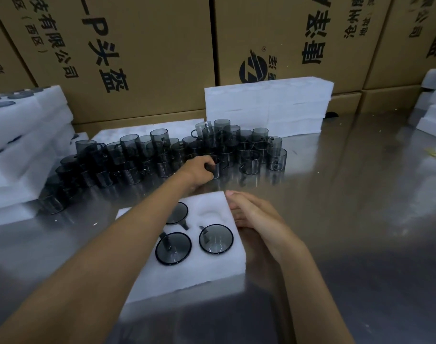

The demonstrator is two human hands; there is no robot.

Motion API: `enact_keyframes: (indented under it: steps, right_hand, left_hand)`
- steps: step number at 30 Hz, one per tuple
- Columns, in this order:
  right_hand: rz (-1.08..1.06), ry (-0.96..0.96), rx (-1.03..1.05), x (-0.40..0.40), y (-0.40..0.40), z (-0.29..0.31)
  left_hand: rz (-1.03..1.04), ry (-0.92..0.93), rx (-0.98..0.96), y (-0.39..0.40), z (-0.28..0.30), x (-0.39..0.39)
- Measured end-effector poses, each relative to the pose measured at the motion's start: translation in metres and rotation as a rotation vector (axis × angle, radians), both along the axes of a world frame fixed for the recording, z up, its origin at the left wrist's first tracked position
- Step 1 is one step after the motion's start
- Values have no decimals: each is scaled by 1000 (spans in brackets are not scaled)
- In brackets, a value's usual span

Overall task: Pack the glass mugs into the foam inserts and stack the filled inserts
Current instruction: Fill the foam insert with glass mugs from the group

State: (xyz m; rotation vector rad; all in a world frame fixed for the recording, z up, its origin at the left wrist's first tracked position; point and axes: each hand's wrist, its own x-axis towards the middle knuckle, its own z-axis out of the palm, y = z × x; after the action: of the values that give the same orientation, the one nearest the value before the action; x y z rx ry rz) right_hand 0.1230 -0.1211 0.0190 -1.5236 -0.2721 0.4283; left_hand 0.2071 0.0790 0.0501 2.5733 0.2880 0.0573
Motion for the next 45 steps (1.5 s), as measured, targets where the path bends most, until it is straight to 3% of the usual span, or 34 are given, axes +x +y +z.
enact_keyframes:
  steps: [8,13,16,19,23,28,33,45]
  right_hand:
    - [-243,-83,50,-3,7,6]
    - [-382,-145,182,-11,-1,19]
    - [-346,-159,245,-15,-6,31]
    - [-288,-214,272,-23,-2,36]
    - [-193,-252,239,-29,2,37]
    - [-109,-248,178,-32,6,36]
    - [-188,-342,46,-32,15,29]
    - [-194,-300,-33,-26,18,20]
  left_hand:
    - [-78,-334,-13,-10,8,-46]
    - [-277,-430,-127,-27,38,-99]
    - [-377,-508,41,-30,41,-133]
    - [-332,-690,262,-28,31,-159]
    - [-239,-852,177,-27,12,-179]
    - [-197,-812,-41,-29,5,-185]
    - [-112,-604,-293,-25,4,-183]
    - [-61,-466,-223,-24,-1,-169]
